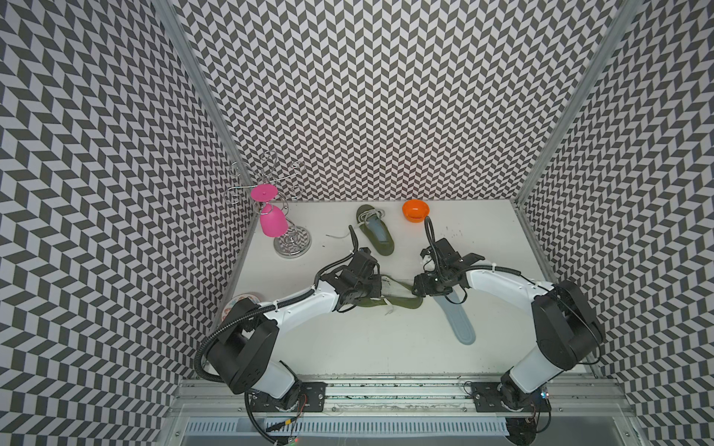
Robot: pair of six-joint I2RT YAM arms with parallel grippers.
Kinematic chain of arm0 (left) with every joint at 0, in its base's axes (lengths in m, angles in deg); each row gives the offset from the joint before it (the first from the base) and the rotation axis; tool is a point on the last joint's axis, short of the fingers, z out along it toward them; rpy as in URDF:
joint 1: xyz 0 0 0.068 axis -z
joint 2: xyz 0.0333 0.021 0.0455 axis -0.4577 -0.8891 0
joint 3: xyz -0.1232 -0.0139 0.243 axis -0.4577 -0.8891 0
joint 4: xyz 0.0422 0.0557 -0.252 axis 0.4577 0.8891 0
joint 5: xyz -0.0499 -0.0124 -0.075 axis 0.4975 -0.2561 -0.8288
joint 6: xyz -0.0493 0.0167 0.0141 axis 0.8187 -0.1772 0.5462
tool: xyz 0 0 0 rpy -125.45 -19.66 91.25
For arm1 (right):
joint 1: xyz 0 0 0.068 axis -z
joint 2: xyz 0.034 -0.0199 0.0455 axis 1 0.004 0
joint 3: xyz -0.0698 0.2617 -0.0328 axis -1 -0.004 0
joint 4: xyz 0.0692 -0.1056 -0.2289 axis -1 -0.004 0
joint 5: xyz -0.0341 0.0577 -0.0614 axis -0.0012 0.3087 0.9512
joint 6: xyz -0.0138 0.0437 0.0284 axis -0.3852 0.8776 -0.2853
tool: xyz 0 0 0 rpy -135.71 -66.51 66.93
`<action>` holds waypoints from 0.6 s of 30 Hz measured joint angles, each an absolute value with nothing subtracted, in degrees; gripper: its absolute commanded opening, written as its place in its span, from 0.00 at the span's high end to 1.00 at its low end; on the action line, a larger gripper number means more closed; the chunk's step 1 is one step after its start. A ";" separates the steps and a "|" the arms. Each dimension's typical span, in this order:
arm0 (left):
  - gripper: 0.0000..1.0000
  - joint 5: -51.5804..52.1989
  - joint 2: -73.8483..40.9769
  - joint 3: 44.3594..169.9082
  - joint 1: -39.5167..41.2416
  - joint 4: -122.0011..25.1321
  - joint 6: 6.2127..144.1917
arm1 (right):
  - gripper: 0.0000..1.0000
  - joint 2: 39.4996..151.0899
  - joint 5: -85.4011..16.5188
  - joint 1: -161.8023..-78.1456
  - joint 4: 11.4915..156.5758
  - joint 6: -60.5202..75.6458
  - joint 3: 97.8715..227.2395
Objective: Insert the insole into the shoe
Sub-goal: Adjust the shoe at the center of the board.
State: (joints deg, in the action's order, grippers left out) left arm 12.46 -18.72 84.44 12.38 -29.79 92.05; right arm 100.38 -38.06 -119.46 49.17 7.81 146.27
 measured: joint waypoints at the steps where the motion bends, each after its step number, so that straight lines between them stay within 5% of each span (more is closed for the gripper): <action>1: 0.98 12.46 -18.72 84.46 12.38 -29.79 91.94 | 0.33 99.99 -38.76 -119.42 49.02 7.61 146.58; 5: 0.94 12.46 -18.72 84.51 12.38 -29.66 91.63 | 0.33 98.26 -39.76 -118.81 48.14 7.30 146.82; 18: 0.56 13.60 -18.19 86.10 12.38 -27.87 90.82 | 0.39 91.31 -28.35 -107.62 45.28 10.45 137.07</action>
